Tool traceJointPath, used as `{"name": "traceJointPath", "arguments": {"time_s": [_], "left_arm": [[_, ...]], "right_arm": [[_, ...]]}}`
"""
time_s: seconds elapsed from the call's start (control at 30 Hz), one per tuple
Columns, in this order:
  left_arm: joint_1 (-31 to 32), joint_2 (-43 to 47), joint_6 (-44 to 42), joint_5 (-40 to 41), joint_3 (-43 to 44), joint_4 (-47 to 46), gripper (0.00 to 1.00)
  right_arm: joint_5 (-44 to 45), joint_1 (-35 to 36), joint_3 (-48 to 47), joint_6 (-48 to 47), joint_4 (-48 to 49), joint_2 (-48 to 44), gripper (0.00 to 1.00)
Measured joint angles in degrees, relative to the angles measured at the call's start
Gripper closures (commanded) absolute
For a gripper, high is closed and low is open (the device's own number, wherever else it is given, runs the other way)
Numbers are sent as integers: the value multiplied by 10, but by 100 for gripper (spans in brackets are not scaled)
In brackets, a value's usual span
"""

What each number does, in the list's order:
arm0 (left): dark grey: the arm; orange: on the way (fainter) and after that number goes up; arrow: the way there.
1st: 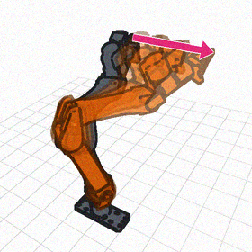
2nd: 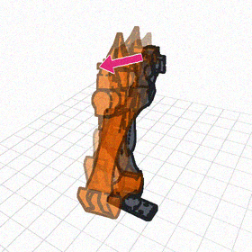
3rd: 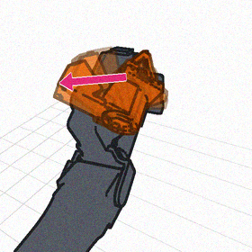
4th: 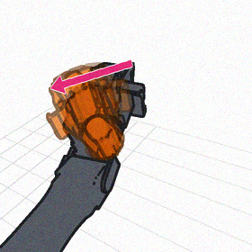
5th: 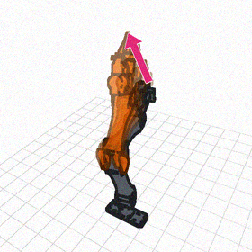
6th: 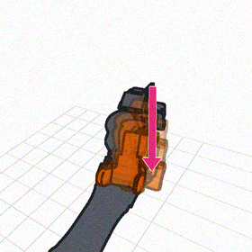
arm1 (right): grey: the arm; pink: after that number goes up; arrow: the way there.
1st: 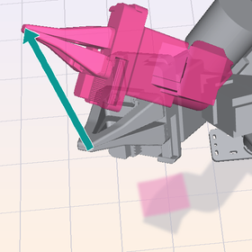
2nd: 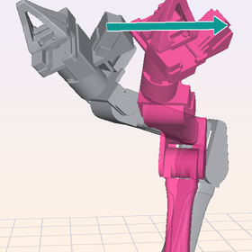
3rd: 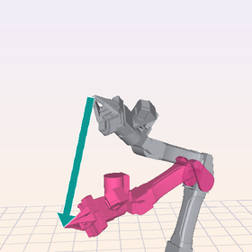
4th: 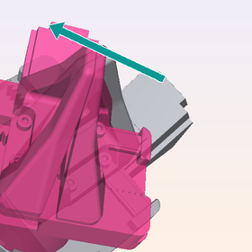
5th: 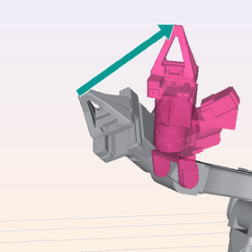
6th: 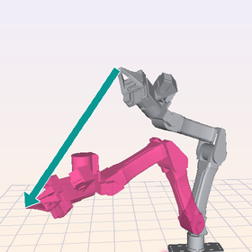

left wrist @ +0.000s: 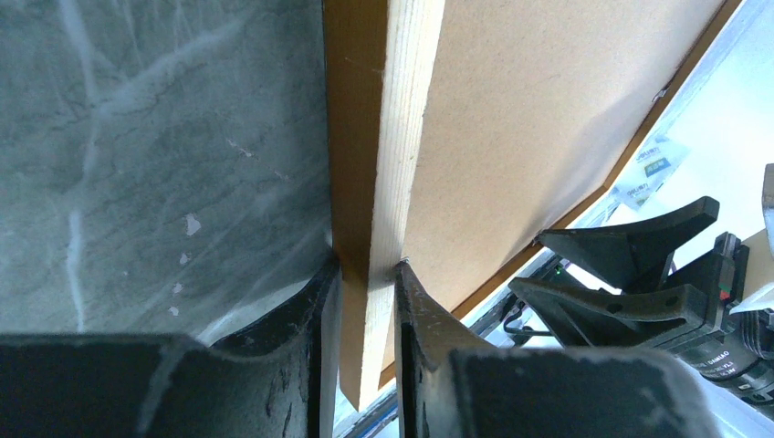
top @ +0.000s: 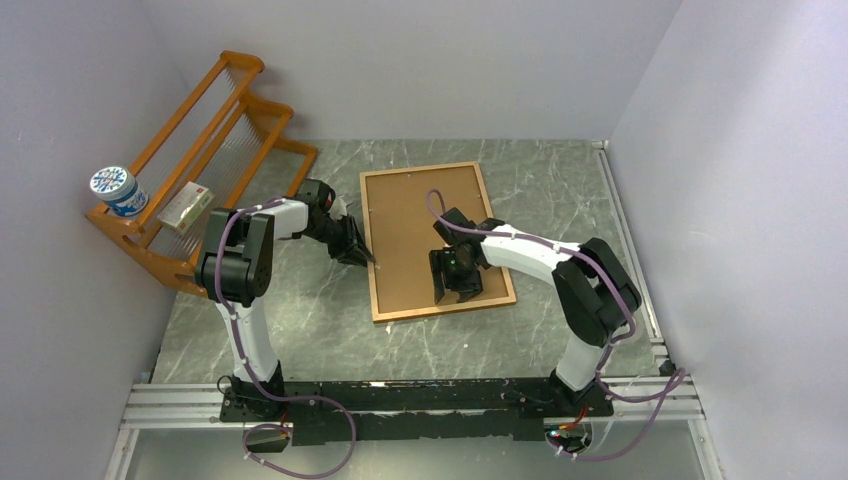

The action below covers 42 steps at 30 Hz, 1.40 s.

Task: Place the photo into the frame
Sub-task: Turn over the photo frame at the center of the board.

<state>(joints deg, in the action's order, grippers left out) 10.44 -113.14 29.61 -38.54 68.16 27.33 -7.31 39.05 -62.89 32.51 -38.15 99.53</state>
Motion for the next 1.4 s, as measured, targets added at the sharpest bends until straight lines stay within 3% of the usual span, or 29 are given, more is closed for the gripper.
{"name": "traceJointPath", "arguments": {"time_s": [0.3, 0.47, 0.87, 1.17, 1.4], "left_arm": [[3, 0, 0, 11, 9, 14, 73], [11, 20, 0, 62, 13, 28, 71], [-29, 250, 54, 242, -94, 38, 56], [-42, 320, 91, 274, -168, 49, 50], [-53, 339, 105, 267, -191, 48, 49]], "right_arm": [[75, 1, -78, 0, -44, 3, 36], [116, 8, -158, 0, -47, 21, 36], [199, 103, -409, 26, -38, 223, 36], [225, 122, -608, 15, -51, 373, 37], [239, 134, -626, 2, -61, 413, 47]]}}
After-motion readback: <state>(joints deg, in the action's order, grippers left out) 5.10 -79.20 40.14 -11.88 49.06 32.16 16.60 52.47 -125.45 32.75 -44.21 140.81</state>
